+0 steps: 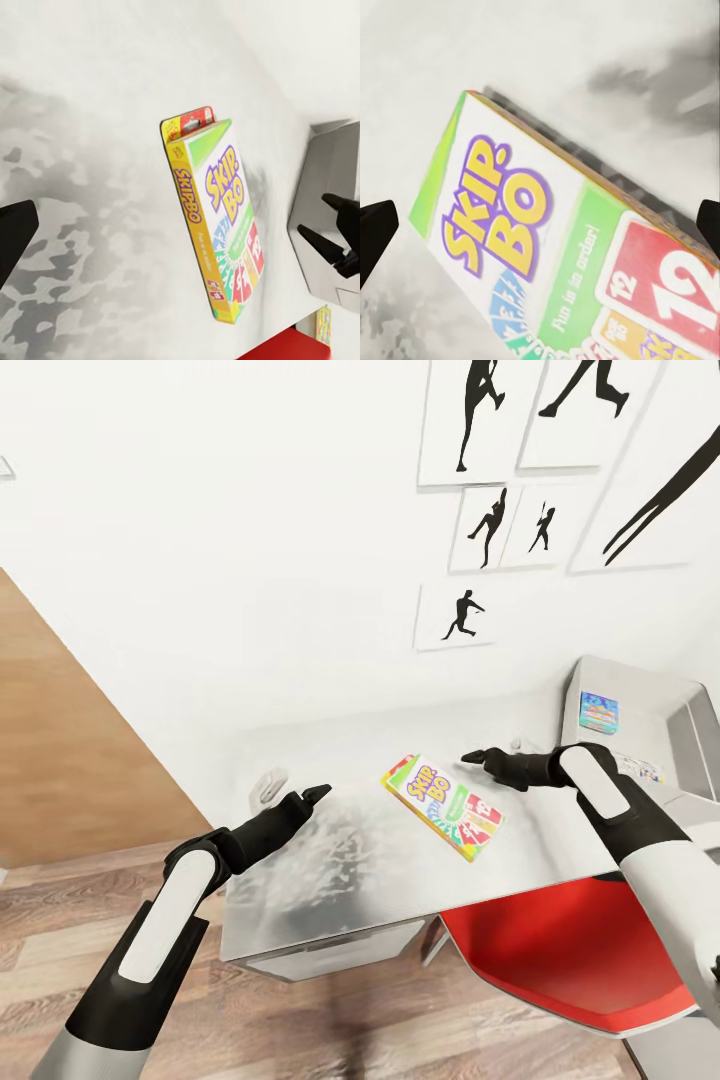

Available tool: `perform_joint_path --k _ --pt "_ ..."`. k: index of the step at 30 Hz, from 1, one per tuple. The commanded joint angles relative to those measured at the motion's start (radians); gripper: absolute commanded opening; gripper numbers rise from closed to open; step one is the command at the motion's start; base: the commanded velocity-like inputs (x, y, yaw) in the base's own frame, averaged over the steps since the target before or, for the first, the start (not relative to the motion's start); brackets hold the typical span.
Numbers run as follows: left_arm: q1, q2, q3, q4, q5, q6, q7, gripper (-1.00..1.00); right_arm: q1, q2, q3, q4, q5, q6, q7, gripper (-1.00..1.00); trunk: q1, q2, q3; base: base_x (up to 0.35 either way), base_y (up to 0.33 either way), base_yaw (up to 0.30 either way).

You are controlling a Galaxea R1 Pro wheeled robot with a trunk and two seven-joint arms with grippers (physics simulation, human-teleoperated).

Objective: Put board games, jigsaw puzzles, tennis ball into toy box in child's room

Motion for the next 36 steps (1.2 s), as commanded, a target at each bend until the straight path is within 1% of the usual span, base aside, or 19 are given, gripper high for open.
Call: perform_joint_path --k 1,8,11,13,21,36 --pt "-0.001 0.001 -0.001 -0.002 0.01 -0.001 0.01 1.0 -0.001 -0.001 0.004 -0.001 -0.011 0.0 -0.01 1.0 0.001 -0.002 -0.002 0.0 0.0 0.0" --pt "-0.001 0.0 -0.001 -0.002 0.01 -0.001 0.01 1.0 0.019 0.001 0.006 0.009 -0.011 -0.007 0.001 1.0 0.001 -0.002 -0.002 0.0 0.0 0.0" --pt "-0.001 0.0 -0.001 -0.002 0.01 -0.001 0.01 1.0 0.031 0.002 0.013 0.012 -0.012 -0.008 0.008 1.0 0.001 -0.002 -0.002 0.0 0.0 0.0" --pt "-0.001 0.0 -0.002 -0.002 0.01 -0.001 0.01 1.0 0.038 0.003 0.024 0.017 -0.011 -0.01 0.014 1.0 0.001 -0.002 -0.002 0.0 0.0 0.0" --pt "-0.001 0.0 -0.002 -0.002 0.01 -0.001 0.01 1.0 0.048 0.006 0.051 0.022 -0.011 -0.013 0.02 1.0 0.001 -0.002 -0.002 0.0 0.0 0.0" --pt "-0.001 0.0 -0.003 -0.002 0.01 -0.001 0.01 1.0 0.052 0.007 0.063 0.032 -0.01 -0.015 0.023 1.0 0.001 -0.002 -0.002 0.0 0.0 0.0"
